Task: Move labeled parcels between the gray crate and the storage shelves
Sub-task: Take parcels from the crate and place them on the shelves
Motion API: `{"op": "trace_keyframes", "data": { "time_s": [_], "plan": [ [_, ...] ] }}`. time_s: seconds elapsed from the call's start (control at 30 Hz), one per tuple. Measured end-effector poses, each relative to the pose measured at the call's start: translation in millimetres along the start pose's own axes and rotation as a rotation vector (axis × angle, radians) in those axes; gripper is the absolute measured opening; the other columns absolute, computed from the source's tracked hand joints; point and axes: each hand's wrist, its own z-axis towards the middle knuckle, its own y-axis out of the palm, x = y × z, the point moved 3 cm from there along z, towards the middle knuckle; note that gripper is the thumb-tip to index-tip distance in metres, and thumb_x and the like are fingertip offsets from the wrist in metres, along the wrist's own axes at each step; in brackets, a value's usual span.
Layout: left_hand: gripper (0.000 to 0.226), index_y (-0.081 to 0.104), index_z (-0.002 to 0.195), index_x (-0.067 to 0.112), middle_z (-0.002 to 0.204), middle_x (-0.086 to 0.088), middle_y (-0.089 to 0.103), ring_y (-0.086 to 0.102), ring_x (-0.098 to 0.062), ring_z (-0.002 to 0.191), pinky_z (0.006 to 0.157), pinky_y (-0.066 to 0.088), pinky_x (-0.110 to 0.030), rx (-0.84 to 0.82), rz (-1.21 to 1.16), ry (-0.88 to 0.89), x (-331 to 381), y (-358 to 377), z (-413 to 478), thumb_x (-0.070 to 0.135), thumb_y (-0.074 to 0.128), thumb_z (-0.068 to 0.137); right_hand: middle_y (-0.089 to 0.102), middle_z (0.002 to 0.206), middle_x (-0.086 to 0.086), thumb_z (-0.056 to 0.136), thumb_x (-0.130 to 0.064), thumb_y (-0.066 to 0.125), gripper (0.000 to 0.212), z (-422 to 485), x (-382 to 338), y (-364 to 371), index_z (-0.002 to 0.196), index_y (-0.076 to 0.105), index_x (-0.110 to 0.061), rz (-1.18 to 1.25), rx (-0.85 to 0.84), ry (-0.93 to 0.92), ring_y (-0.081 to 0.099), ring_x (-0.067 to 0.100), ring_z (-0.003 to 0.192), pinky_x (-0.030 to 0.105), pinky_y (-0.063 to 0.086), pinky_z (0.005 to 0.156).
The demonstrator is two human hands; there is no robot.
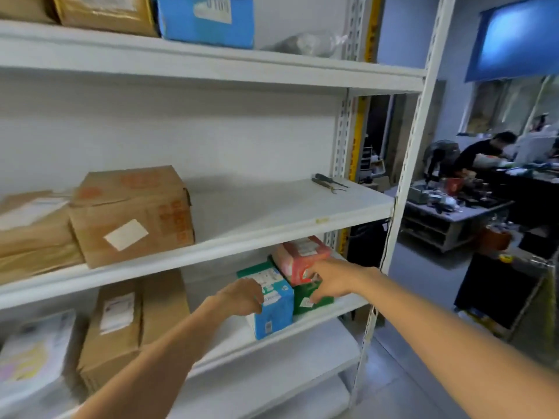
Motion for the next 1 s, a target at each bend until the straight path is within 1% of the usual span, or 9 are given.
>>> {"op": "trace_keyframes", "data": {
  "time_s": [0.13,0.27,0.43,0.53,0.63,0.73,0.77,0.9,1.0],
  "plan": [
    [0.025,0.063,0.111,0.022,0.129,-0.001,0.056,0.058,-0.02,0.106,0.091,0.05,-0.027,0.003,-0.021,-0.077,-9,8,-3,0.02,0.064,0.086,0.062,0.115,0.007,0.08,-0.035,0.075,0.05,11,10,11,0.12,0.059,-0.009,-0.045,-0.052,-0.056,0.061,0.026,0.102,0.039,0.052,0.09],
    [0.028,0.063,0.117,0.02,0.13,-0.002,0.055,0.058,-0.02,0.109,0.092,0.051,-0.028,0.021,-0.028,-0.092,-8,8,8,0.019,0.062,0.089,0.061,0.114,0.01,0.078,-0.039,0.075,0.053,21,34,17,0.118,0.059,-0.009,-0.067,-0.05,-0.042,0.06,0.026,0.101,0.04,0.052,0.088],
    [0.031,0.061,0.124,0.018,0.127,-0.001,0.058,0.058,-0.016,0.098,0.094,0.051,-0.029,0.0,-0.045,-0.112,-14,15,15,0.016,0.06,0.093,0.057,0.126,0.004,0.078,-0.041,0.075,0.062,37,51,18,0.131,0.052,-0.018,-0.057,-0.059,-0.024,0.056,0.022,0.109,0.04,0.049,0.095],
    [0.029,0.062,0.122,0.018,0.125,-0.001,0.059,0.06,-0.018,0.099,0.094,0.051,-0.028,-0.002,-0.058,-0.151,-29,20,18,0.018,0.062,0.093,0.057,0.126,0.002,0.077,-0.043,0.075,0.062,50,49,27,0.131,0.053,-0.019,-0.045,-0.068,-0.007,0.056,0.02,0.107,0.038,0.049,0.093],
    [0.027,0.064,0.119,0.017,0.123,-0.001,0.06,0.058,-0.015,0.093,0.093,0.05,-0.027,-0.025,-0.072,-0.182,-45,28,22,0.018,0.063,0.093,0.057,0.127,0.003,0.081,-0.039,0.074,0.061,66,40,42,0.132,0.052,-0.016,-0.015,-0.084,-0.027,0.056,0.02,0.108,0.036,0.048,0.092],
    [0.028,0.064,0.119,0.013,0.122,-0.006,0.062,0.063,-0.021,0.102,0.095,0.052,-0.029,-0.064,-0.104,-0.218,-57,42,32,0.016,0.064,0.091,0.062,0.118,-0.002,0.082,-0.033,0.074,0.049,83,28,61,0.125,0.057,-0.018,0.039,-0.13,-0.094,0.058,0.014,0.099,0.03,0.05,0.082],
    [0.029,0.064,0.12,0.012,0.123,-0.007,0.063,0.063,-0.022,0.105,0.095,0.051,-0.03,-0.079,-0.11,-0.234,-58,45,36,0.016,0.064,0.091,0.064,0.117,-0.002,0.08,-0.033,0.074,0.048,91,27,66,0.124,0.058,-0.019,0.047,-0.131,-0.113,0.06,0.014,0.097,0.031,0.052,0.083],
    [0.03,0.063,0.121,0.014,0.123,-0.006,0.063,0.062,-0.022,0.108,0.096,0.05,-0.03,-0.084,-0.154,-0.283,-64,58,63,0.018,0.064,0.091,0.063,0.116,0.0,0.079,-0.032,0.073,0.047,131,41,82,0.121,0.057,-0.018,0.055,-0.08,-0.142,0.062,0.016,0.094,0.035,0.055,0.083],
    [0.026,0.065,0.114,0.018,0.117,-0.005,0.064,0.062,-0.019,0.097,0.085,0.051,-0.028,-0.046,-0.203,-0.367,-70,70,81,0.02,0.066,0.088,0.06,0.123,0.001,0.085,-0.026,0.069,0.049,158,56,86,0.129,0.05,-0.018,0.048,0.025,-0.161,0.06,0.02,0.103,0.034,0.051,0.087]
  ]
}}
